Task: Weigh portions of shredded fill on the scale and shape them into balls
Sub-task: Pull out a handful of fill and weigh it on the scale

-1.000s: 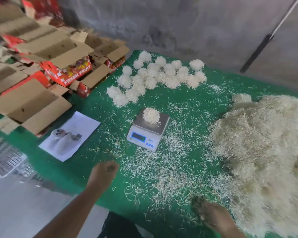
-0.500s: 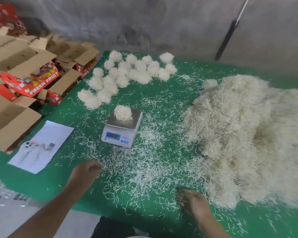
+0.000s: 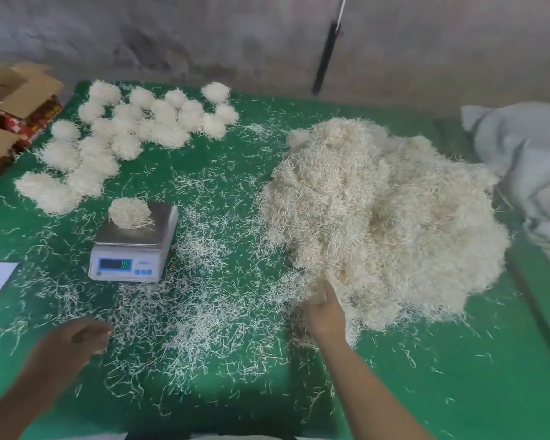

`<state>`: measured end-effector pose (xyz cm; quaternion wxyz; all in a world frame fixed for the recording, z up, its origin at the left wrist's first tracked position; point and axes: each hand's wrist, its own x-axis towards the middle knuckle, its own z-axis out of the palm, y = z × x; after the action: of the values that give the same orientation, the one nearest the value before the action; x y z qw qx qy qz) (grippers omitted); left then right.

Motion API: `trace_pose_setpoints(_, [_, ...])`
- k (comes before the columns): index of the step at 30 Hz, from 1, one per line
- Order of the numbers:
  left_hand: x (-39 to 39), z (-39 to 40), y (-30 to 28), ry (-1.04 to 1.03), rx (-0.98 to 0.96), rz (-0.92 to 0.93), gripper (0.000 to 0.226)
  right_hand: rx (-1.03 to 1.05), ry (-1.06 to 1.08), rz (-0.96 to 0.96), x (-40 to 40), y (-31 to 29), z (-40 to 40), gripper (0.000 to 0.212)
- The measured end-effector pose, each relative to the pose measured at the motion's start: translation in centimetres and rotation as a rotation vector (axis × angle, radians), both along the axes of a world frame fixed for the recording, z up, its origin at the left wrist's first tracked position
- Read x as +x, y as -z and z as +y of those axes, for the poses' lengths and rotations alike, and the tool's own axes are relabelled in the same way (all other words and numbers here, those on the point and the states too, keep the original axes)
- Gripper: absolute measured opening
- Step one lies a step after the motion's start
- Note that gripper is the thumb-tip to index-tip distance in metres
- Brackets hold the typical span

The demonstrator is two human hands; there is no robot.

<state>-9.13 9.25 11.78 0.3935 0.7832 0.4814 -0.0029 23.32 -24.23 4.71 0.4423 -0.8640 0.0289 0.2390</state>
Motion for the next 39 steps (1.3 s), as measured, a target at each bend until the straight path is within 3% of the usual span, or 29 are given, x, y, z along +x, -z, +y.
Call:
trace_pose_setpoints(5, [0.1,0.6,-0.1,-0.029,-0.018,0.023,0.022,-0.246,0.007,0.003,2.4,0.2,0.3,0.073])
trace_pose_setpoints(7, [0.2,0.9,-0.4,-0.026,-0.013,0.025,0.024,-0.394,-0.132,0.032,3.1,1.0,0.2,0.029])
trace_pose_setpoints(8, [0.4,1.0,-0.6,-0.031,-0.009,0.020,0.025,-0.425,-0.170,0.019,3.1,1.3,0.1,0.018])
trace_pose_setpoints(10, [0.9,0.8,-1.2,-0.037,0.005,0.017,0.023,-0.379,-0.184,-0.016,3.0,2.0,0.3,0.028])
trace_pose_setpoints(15, [3.9,-0.9,-2.8,0.041,-0.020,-0.023,0.015,-0.148,-0.285,-0.093,1.0,0.1,2.0,0.016])
trace_pose_setpoints(18, [6.6,-3.3,-3.4,0.054,-0.274,-0.142,0.008,0.038,-0.370,-0.094,-1.7,-2.3,3.5,0.016])
trace_pose_setpoints(21, [9.8,-6.0,-3.8,0.029,-0.681,-0.210,0.055,0.210,-0.443,-0.080,-4.7,-4.6,4.8,0.013])
trace_pose_setpoints(23, [12.0,-7.7,-3.7,0.000,-0.898,-0.240,0.070,0.277,-0.542,-0.081,-6.5,-6.0,5.4,0.008])
trace_pose_setpoints(25, [13.4,-9.1,-4.1,0.037,-1.009,-0.249,0.061,0.310,-0.664,-0.109,-8.1,-7.1,6.1,0.005])
trace_pose_setpoints(26, [13.9,-9.8,-4.5,0.126,-0.976,-0.243,0.054,0.307,-0.731,-0.133,-8.7,-7.5,6.3,0.006])
trace_pose_setpoints(29, [15.0,-10.4,-4.3,0.107,-0.867,-0.184,0.074,0.296,-0.903,-0.135,-9.7,-8.5,6.4,0.022])
trace_pose_setpoints(30, [14.8,-10.6,-3.8,0.088,-0.744,-0.194,0.079,0.304,-0.910,-0.119,-9.9,-8.6,6.2,0.024])
trace_pose_setpoints(33, [14.1,-10.0,-3.3,-0.094,-0.809,-0.225,0.071,0.365,-0.723,-0.117,-10.0,-8.6,4.9,0.018])
trace_pose_setpoints(35, [14.1,-9.5,-3.0,-0.197,-0.900,-0.329,0.062,0.396,-0.562,-0.163,-9.7,-8.5,4.1,0.030])
trace_pose_setpoints(37, [13.4,-9.6,-3.1,-0.254,-0.855,-0.468,0.043,0.375,-0.484,-0.148,-9.1,-8.5,3.5,0.057])
trace_pose_setpoints(39, [13.4,-10.3,-4.3,-0.257,-0.845,-0.429,0.020,0.315,-0.538,-0.051,-8.8,-8.6,3.4,0.095])
